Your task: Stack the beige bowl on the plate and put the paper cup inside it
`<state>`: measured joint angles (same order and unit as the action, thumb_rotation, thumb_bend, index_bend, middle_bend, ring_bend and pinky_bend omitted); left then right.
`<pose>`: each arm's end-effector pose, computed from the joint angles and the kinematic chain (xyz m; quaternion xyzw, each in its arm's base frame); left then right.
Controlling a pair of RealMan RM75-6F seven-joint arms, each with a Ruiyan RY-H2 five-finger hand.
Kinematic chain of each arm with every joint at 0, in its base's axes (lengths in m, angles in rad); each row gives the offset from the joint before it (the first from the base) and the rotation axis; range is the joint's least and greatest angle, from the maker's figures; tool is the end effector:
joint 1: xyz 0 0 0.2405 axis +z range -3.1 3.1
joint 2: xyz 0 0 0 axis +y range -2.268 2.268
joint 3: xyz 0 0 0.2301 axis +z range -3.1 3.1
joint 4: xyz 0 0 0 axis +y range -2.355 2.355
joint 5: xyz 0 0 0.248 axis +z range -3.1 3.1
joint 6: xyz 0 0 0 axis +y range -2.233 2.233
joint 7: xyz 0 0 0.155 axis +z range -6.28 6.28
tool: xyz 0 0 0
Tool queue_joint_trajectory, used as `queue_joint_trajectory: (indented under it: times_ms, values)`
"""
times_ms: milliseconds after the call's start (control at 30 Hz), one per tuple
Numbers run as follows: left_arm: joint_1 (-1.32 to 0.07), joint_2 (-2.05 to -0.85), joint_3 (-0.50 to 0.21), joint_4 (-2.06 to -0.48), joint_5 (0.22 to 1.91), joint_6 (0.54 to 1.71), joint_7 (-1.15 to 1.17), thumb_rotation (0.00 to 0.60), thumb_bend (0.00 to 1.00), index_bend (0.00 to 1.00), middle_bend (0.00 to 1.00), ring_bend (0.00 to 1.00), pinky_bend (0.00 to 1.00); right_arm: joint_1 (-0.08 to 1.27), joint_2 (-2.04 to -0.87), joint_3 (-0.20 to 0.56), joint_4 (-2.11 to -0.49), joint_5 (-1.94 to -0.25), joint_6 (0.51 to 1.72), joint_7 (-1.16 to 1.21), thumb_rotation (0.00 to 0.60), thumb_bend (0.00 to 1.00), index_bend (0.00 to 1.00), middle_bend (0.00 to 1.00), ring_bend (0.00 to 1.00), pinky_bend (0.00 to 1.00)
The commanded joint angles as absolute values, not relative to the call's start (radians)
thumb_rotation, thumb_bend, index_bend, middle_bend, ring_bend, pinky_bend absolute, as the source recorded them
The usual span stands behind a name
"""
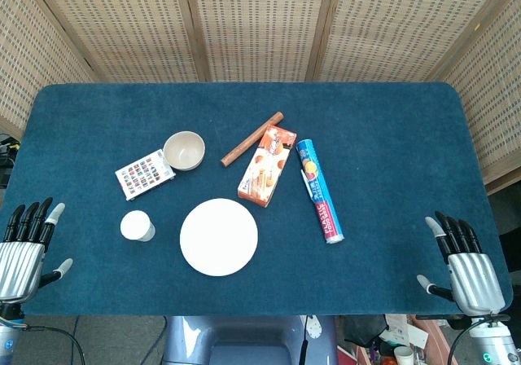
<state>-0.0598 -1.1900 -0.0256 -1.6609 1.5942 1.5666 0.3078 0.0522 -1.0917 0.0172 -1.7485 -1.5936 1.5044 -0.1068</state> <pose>-0.2698 0.1777 0.0905 -0.6354 -0.2996 -0.3605 0.6136 -0.2676 -0.1732 0.1013 0.6192 -0.3795 0.3949 0.5627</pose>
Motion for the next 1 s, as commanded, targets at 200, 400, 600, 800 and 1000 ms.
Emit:
queue_joint_trajectory:
  times_ms: [200,400,600,800,1000]
  values:
    - [-0.060,-1.189,-0.026,-1.661,1.593,1.567,0.304,0.600,0.14,0.00,0.00,0.00,0.00,0.051,-1.091,0.016,-1.752,-1.597,1.508,-0.110,0.600,0.15,0.00,0.00,0.00,0.00]
    - [-0.061,-1.188,-0.027,-1.660,1.596,1.568,0.299,0.600,0.14,0.00,0.00,0.00,0.00,0.051,-1.091,0.016,-1.753,-1.597,1.506,-0.111,0.600,0.15,0.00,0.00,0.00,0.00]
    - [-0.065,-1.189,-0.028,-1.657,1.590,1.559,0.296,0.600,0.14,0.00,0.00,0.00,0.00,0.050,-1.092,0.017,-1.752,-1.594,1.507,-0.112,0.600,0.15,0.00,0.00,0.00,0.00]
    - [-0.065,-1.191,-0.025,-1.659,1.588,1.555,0.303,0.600,0.14,0.00,0.00,0.00,0.00,0.050,-1.090,0.017,-1.749,-1.595,1.508,-0.103,0.600,0.15,0.00,0.00,0.00,0.00]
    - [-0.067,-1.192,-0.024,-1.663,1.590,1.553,0.307,0.600,0.14,0.00,0.00,0.00,0.00,0.052,-1.091,0.015,-1.747,-1.599,1.505,-0.102,0.600,0.15,0.00,0.00,0.00,0.00]
